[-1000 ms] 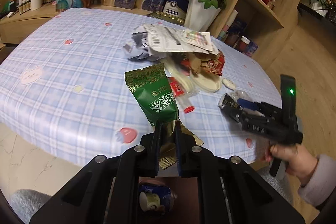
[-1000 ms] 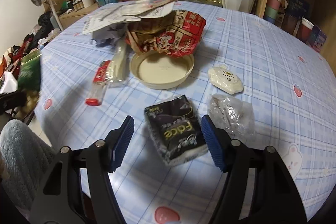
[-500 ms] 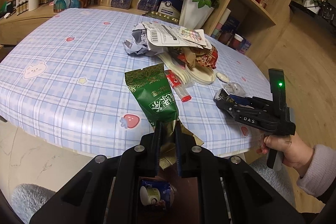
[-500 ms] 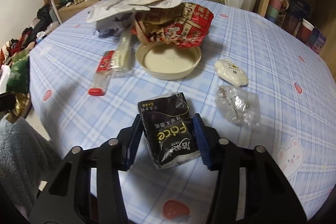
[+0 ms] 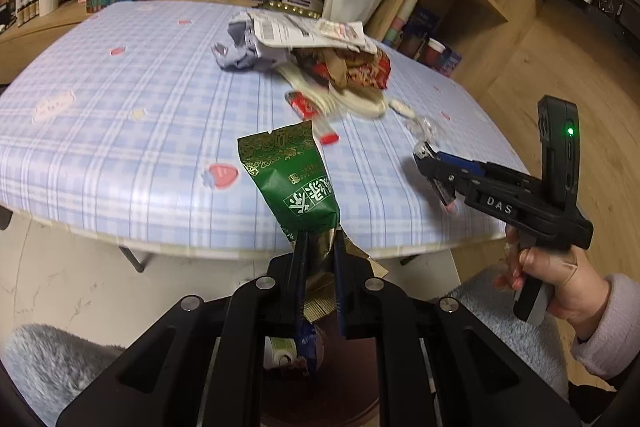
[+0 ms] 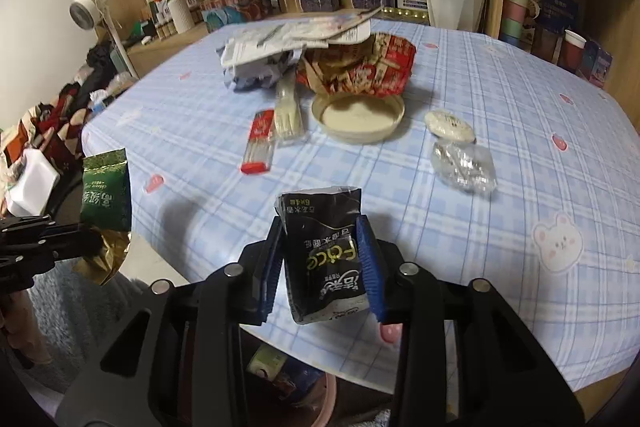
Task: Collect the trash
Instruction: 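Grasp the black Face packet with the right tool while the left tool holds the green packet, then drop the green packet and black packet into the bin, opening both tools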
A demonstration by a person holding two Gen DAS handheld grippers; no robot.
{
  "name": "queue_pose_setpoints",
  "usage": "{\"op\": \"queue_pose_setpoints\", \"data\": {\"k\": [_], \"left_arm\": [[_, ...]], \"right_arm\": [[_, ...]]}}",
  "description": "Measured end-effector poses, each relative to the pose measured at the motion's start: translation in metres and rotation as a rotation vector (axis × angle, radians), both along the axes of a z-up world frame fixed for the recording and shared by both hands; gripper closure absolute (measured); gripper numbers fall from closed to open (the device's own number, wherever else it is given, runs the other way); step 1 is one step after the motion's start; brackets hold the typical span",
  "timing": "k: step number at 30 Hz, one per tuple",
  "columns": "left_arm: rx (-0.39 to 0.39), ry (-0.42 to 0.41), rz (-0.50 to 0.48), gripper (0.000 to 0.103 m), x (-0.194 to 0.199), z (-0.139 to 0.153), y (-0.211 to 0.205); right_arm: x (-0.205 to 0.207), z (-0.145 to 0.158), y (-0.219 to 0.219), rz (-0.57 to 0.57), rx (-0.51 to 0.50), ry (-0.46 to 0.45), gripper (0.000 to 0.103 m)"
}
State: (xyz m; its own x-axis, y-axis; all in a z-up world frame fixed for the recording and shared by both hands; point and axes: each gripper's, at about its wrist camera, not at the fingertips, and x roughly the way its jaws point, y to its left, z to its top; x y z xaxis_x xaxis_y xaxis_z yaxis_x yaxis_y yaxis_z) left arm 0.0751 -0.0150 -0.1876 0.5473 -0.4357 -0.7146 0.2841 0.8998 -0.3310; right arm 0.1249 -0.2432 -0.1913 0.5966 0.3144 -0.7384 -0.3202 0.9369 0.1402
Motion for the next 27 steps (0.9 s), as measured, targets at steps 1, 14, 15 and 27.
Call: {"op": "queue_pose_setpoints", "data": {"k": [1, 14, 15, 27], "left_arm": [[0.003, 0.001, -0.002, 0.091, -0.001, -0.001, -0.001], [0.007, 0.113, -0.113, 0.091, -0.018, -0.029, -0.018], [0.014, 0.127, -0.131, 0.091, -0.020, -0.033, -0.023], [-0.035, 0.181, -0.275, 0.038, -0.026, -0.054, -0.052]], "right_arm": [[0.000, -0.001, -0.002, -0.003, 0.005, 0.003, 0.067], [-0.031, 0.032, 0.000, -0.024, 0.079, -0.083, 0.069], [-0.034, 0.034, 0.001, -0.021, 0.082, -0.088, 0.069], [-0.073, 0.039, 0.005, -0.007, 0.087, -0.109, 0.069]]}}
